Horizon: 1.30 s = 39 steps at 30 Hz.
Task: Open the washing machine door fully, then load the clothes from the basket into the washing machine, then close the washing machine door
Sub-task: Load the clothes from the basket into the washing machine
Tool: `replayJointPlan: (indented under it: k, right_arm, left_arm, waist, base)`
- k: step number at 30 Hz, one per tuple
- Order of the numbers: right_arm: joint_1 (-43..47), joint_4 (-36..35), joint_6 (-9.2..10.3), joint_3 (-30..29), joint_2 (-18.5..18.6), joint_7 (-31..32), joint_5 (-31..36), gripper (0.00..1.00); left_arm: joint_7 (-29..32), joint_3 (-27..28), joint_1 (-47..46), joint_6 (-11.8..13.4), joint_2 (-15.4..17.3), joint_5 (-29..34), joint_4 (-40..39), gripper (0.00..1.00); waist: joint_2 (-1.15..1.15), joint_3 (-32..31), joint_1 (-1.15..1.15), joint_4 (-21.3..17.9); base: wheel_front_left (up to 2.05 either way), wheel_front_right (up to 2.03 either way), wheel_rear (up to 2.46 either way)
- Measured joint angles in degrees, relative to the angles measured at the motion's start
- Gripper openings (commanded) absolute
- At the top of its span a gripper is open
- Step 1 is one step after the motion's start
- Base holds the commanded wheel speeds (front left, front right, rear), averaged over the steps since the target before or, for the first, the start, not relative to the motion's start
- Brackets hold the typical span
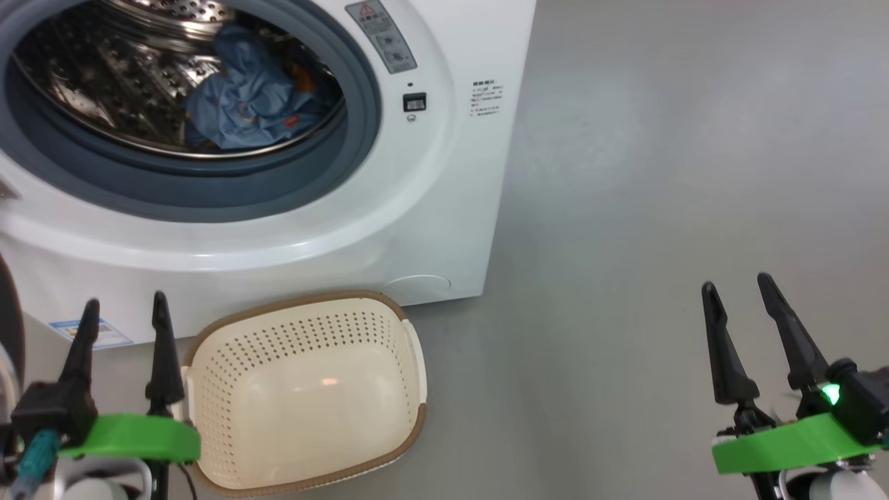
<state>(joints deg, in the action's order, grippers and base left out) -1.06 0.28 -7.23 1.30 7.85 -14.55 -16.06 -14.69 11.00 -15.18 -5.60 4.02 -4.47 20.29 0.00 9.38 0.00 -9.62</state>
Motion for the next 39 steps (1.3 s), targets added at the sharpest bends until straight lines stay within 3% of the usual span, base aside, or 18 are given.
replayJointPlan:
  k: [18,39]
  right_arm:
    - [4.1,-0.2,0.00,-1.5,0.7,0.0,0.4,1.00]
    - [4.2,-0.3,0.00,-1.6,0.7,0.0,0.4,1.00]
  left_arm:
    - [0.0,0.3,10.8,-0.4,-1.5,-0.5,-6.8,1.00]
    - [0.0,0.3,12.2,-0.5,-1.7,-1.0,-8.0,1.00]
  waist:
    - [0.00,-3.9,0.00,2.2]
    - [0.00,-4.6,0.00,1.6]
  base:
    - [0.00,0.00,0.00]
    - [0.00,0.00,0.00]
